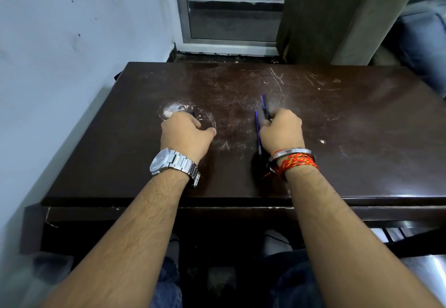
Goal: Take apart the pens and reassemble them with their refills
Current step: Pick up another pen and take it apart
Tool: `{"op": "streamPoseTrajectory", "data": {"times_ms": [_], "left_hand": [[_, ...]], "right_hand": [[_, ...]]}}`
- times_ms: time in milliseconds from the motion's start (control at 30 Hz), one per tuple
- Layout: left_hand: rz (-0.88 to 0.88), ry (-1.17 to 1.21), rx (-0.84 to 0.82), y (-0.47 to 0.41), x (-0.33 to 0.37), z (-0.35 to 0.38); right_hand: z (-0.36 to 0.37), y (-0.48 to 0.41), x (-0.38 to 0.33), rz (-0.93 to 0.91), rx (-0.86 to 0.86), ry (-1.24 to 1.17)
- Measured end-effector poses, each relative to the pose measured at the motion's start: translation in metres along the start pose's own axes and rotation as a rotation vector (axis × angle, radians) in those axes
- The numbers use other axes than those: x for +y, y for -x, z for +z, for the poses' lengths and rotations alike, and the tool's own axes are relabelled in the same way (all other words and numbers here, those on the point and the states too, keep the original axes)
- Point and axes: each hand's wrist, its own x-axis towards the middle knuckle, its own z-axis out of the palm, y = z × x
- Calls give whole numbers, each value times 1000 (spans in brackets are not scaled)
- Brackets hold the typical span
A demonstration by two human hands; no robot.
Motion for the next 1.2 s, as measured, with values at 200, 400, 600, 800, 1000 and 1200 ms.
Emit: {"op": "streamPoseTrajectory", "data": {"times_ms": [200,400,600,800,1000,1200], "left_hand": [[119,204,-26,4,10,9],[8,552,-117,5,18,14],[-135,872,-108,6,22,18],[-81,724,51,6,28,22],[-77,879,-100,4,25,17],[37,748,46,7,26,20]], "right_hand": [[14,11,-20,-144,-213,-429],[24,26,-27,-299,-497,-524],[22,28,-30,-422,-491,-380],[20,33,-32,-455,-457,-373],[22,37,-34,-457,-429,-263],[14,38,-39,-471,-401,-226]]}}
